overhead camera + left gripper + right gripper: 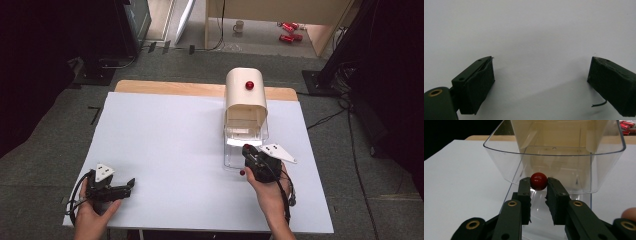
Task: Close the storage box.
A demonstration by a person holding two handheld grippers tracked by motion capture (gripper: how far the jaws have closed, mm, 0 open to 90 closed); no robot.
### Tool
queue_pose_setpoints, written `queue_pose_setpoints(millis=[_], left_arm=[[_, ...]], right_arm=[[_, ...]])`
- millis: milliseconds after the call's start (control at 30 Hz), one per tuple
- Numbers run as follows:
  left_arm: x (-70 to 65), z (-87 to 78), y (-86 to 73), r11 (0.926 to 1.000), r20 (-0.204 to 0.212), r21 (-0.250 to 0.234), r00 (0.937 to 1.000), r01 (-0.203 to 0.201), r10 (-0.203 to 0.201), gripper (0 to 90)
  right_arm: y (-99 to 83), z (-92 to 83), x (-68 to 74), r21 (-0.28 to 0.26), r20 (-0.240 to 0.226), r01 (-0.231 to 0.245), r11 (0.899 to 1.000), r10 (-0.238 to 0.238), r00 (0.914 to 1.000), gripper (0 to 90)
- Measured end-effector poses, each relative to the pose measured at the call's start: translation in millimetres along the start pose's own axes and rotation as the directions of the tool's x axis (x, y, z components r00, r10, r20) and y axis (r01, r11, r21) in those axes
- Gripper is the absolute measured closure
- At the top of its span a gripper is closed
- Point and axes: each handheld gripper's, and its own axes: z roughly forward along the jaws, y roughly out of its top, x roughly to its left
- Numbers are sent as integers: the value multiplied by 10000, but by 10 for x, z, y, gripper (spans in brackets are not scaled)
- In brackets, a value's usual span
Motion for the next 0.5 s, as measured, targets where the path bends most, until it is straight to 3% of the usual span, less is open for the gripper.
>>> queue_pose_setpoints(millis=[500], left_arm=[[1,0,0,10000,4,10,10000,-8,8,68]], right_arm=[[169,115,-8,-59,135,106,9999,-105,9999,751]])
